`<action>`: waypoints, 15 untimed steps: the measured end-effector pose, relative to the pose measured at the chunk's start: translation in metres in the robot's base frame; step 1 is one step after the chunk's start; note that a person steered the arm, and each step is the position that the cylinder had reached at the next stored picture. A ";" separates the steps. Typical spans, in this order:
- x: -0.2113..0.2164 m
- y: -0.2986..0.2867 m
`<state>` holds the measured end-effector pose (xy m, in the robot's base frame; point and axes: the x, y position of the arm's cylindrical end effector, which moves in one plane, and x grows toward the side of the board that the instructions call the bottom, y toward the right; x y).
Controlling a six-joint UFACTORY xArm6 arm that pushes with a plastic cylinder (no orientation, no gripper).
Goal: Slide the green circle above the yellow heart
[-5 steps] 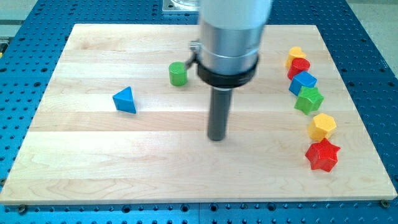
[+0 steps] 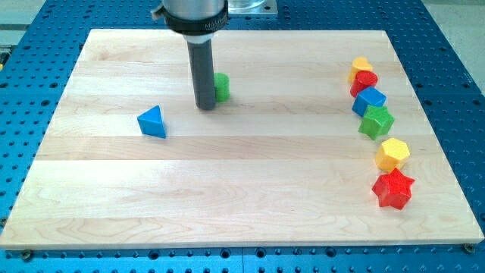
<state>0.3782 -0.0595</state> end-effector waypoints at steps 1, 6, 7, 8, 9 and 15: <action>-0.013 -0.002; -0.075 0.039; -0.083 0.024; -0.118 0.076; -0.121 0.133; -0.085 0.214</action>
<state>0.2928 0.1546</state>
